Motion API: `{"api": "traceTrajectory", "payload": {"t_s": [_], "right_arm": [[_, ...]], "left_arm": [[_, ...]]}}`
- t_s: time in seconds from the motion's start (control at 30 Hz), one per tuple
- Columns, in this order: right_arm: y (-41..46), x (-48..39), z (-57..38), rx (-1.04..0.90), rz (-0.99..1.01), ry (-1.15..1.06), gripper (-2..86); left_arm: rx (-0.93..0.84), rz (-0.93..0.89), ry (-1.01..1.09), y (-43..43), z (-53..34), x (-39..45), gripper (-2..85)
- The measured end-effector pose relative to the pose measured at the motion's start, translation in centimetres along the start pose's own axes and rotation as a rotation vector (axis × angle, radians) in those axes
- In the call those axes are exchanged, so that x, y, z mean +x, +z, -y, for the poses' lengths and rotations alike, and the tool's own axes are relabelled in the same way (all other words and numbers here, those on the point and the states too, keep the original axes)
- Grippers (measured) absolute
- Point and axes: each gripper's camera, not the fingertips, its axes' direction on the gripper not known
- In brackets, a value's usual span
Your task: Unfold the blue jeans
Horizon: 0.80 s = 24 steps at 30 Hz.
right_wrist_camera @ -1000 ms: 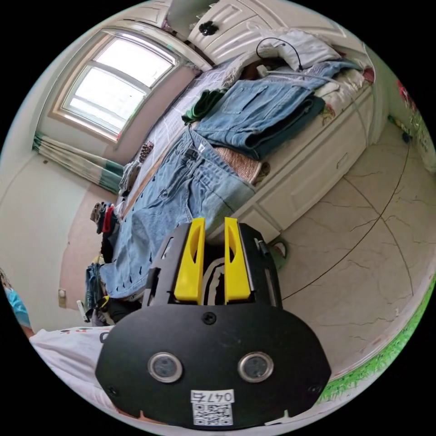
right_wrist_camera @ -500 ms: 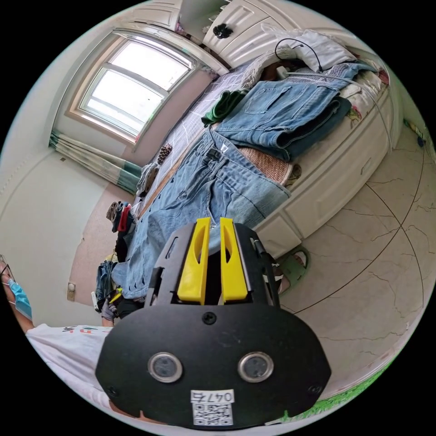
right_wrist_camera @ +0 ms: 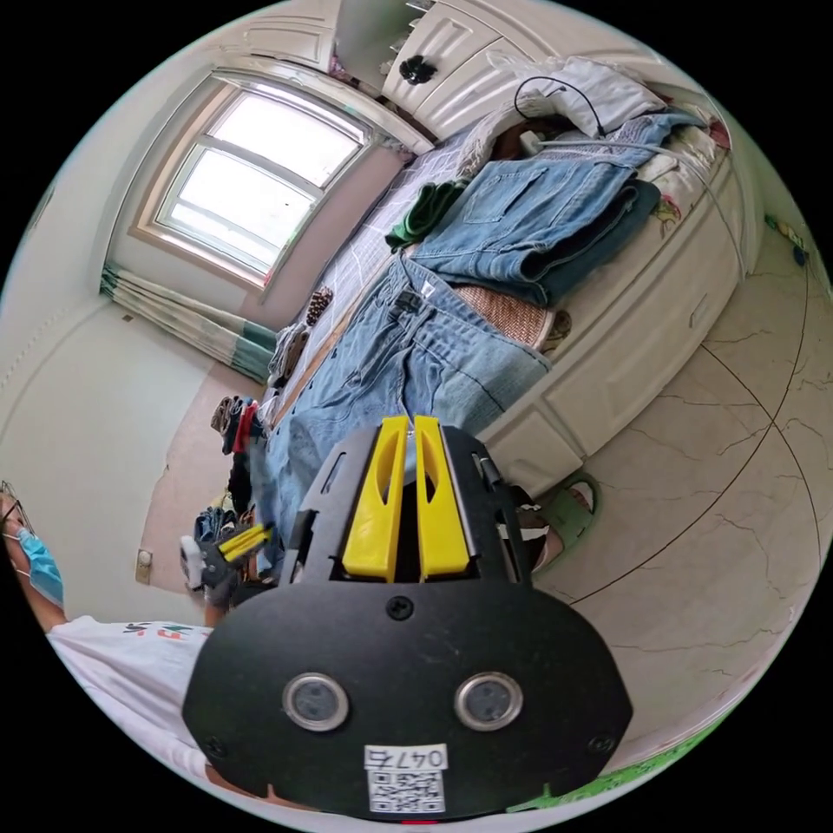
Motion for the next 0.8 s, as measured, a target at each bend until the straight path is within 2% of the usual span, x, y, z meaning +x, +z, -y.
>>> {"api": "traceTrajectory", "payload": {"t_s": [0.03, 0.1, 0.13, 0.17, 0.23, 0.27, 0.37, 0.43, 0.47, 0.53, 0.57, 0.63, 0.73, 0.8], "right_arm": [[0.1, 0.2, 0.0, -0.002, 0.002, 0.004, -0.8], [0.2, 0.7, -0.1, -0.004, 0.009, 0.020, -0.8], [0.2, 0.8, -0.1, -0.004, 0.008, 0.023, -0.8], [0.3, 0.9, 0.0, -0.001, 0.005, 0.026, -0.9], [0.5, 0.9, 0.4, 0.006, 0.005, 0.028, -0.9], [0.7, 0.7, 0.7, 0.009, 0.011, 0.027, -0.9], [1.8, -0.3, 1.5, 0.006, 0.023, 0.011, -0.9], [2.8, -1.1, 2.0, -0.007, 0.023, -0.002, -0.9], [3.5, -1.5, 2.4, -0.016, 0.026, -0.010, -0.9], [4.6, -2.1, 2.8, -0.024, 0.033, -0.012, -0.8], [5.2, -2.4, 3.0, -0.027, 0.040, -0.008, -0.6], [6.0, -3.1, 3.4, -0.028, 0.053, -0.004, -0.4], [6.6, -4.9, 4.1, -0.027, 0.054, -0.025, 0.3], [6.7, -6.9, 4.8, -0.031, 0.024, -0.065, 1.0]], "left_arm": [[-0.035, 0.044, 0.105, 1.2, 2.1, 4.2, -0.7], [-0.051, 0.142, 0.156, 2.1, 3.2, 7.5, -0.7], [-0.035, 0.134, 0.140, 2.0, 2.9, 7.3, -0.7], [-0.022, 0.098, 0.110, 1.8, 2.6, 6.4, -0.7], [0.042, -0.059, -0.090, 1.2, -0.8, -0.2, -0.8], [0.055, -0.071, -0.152, 1.0, -2.3, -2.2, -0.8], [0.105, 0.007, -0.520, -0.8, -13.7, -12.3, -0.8], [0.133, 0.069, -0.865, -1.6, -26.8, -17.7, -0.7], [0.124, 0.083, -0.945, -1.3, -30.3, -18.4, -0.7], [-0.003, 0.084, -1.159, 2.5, -41.6, -18.8, -0.5], [-0.033, 0.055, -1.197, 4.0, -43.9, -18.6, -0.5], [-0.089, -0.127, -1.342, 10.1, -51.8, -17.0, 0.1], [-0.143, -0.289, -1.436, 16.0, -57.9, -14.6, 2.0], [-0.158, -0.317, -1.449, 17.7, -60.4, -13.5, 2.7]]}}
